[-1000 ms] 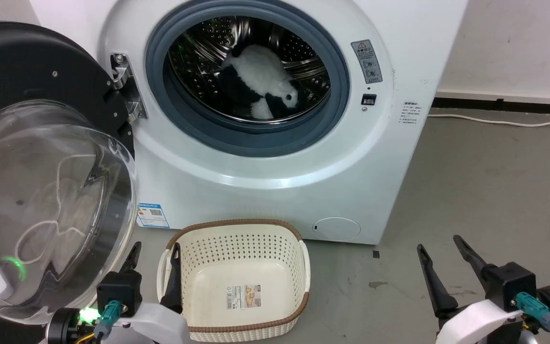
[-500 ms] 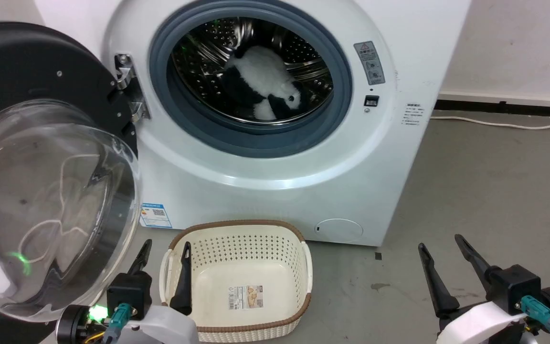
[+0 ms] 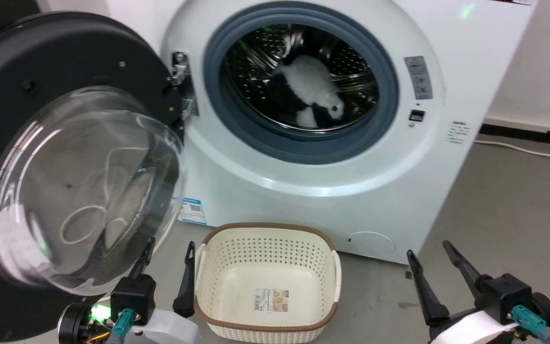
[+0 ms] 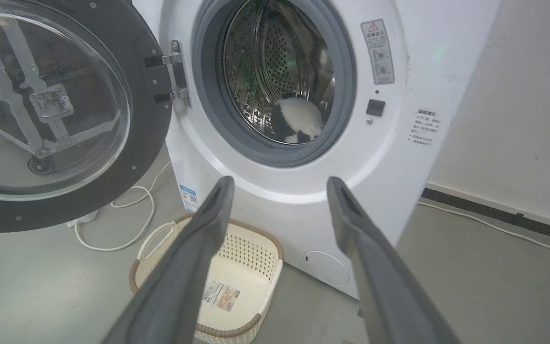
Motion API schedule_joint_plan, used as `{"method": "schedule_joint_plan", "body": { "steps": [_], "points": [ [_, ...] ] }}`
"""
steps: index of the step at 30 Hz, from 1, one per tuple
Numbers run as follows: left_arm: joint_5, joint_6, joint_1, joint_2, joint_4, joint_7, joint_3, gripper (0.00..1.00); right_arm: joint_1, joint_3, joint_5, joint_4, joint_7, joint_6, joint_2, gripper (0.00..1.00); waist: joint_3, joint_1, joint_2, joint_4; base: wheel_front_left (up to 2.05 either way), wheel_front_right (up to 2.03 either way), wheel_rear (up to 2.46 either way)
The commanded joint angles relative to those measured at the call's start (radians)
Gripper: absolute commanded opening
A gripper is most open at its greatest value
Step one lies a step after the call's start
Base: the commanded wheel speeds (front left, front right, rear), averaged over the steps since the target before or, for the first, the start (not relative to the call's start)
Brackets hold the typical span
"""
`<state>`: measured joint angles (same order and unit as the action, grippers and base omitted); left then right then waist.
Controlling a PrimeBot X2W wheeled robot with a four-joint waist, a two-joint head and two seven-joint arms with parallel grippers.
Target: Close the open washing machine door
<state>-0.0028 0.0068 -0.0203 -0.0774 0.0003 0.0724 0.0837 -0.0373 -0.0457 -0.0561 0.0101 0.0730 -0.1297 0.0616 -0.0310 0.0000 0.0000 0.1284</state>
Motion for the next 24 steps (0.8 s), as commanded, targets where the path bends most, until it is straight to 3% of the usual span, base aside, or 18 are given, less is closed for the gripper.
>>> {"method": "schedule_joint_plan", "body": {
  "steps": [1,24],
  "points": [
    [0.000,0.008,-0.008,-0.006,-0.010,0.010,0.005,1.00,-0.006,-0.010,-0.009,0.002,0.010,0.000,0.004,1.00,0.001,0.0000,0.0000,0.015,0.00,0.00,0.00],
    [0.001,0.057,-0.040,-0.033,-0.060,0.058,0.041,1.00,0.044,-0.119,-0.075,0.039,0.058,0.000,0.041,1.00,0.000,0.0000,0.0000,0.111,0.00,0.00,0.00]
  ]
}}
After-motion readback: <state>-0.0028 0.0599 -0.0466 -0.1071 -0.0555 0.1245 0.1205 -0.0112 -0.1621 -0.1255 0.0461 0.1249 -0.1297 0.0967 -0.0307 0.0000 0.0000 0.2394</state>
